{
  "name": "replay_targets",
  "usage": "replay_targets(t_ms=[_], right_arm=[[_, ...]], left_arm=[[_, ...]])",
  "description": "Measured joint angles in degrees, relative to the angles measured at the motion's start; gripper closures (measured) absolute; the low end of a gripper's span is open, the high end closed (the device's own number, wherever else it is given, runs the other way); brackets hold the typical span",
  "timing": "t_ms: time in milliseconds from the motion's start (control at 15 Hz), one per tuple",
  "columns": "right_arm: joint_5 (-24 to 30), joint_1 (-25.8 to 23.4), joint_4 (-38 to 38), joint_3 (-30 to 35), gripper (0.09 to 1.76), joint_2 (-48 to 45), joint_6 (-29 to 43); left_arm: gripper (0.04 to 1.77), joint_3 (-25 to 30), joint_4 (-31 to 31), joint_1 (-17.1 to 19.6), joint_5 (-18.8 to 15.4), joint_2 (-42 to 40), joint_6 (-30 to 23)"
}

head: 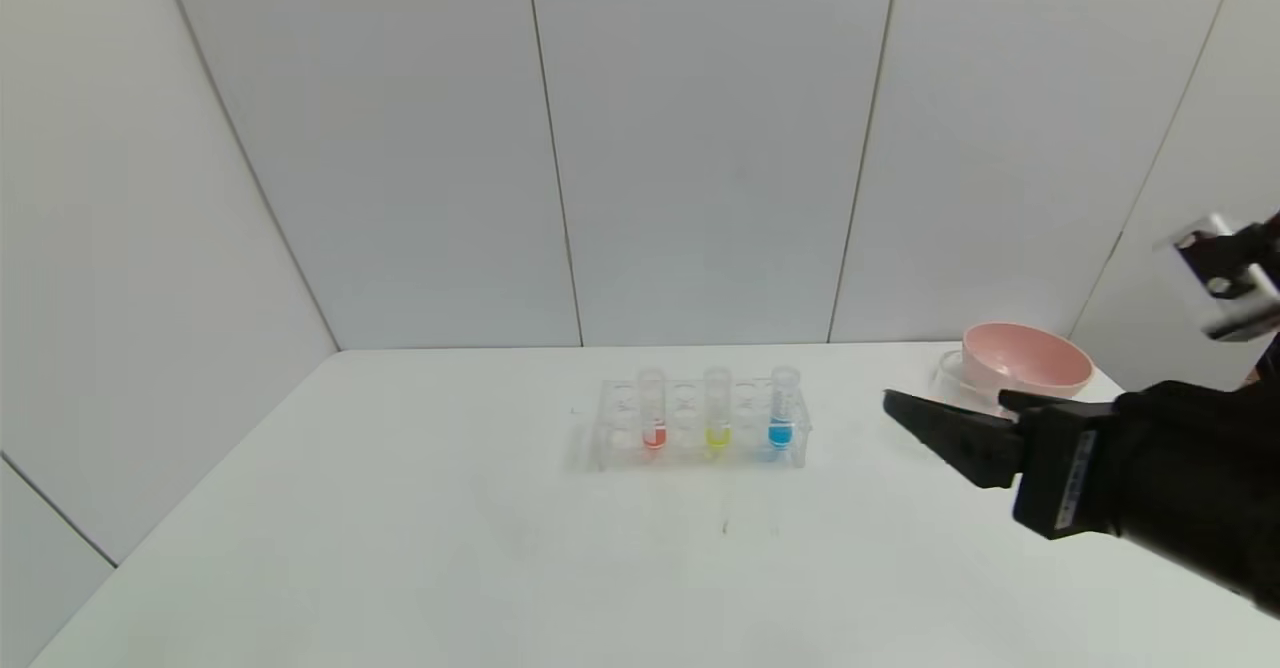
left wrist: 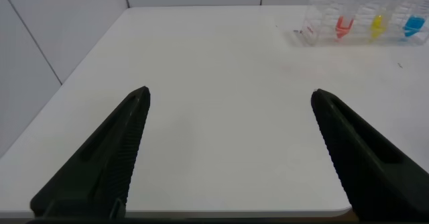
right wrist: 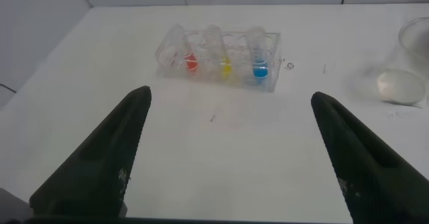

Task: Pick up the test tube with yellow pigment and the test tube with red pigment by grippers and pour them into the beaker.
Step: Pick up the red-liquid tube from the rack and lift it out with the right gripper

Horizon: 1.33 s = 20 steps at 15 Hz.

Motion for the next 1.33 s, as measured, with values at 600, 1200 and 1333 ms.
replay_targets(t_ms=[600,1200,1333], right_arm=[[-11.9,10.8,-0.6,-16.0,0.14,23.9,2.0],[-16.6,11.1,-3.6,-34.0,0.14,48.4,2.0],[-16.9,10.5,-3.5,-37.7,0.14,51.8,1.8]], left_arm=[[0.09,0.0,0.0,0.0,0.0,0.0,0.0],[0.09,0.0,0.0,0.0,0.0,0.0,0.0],[0.09,0.0,0.0,0.0,0.0,0.0,0.0]])
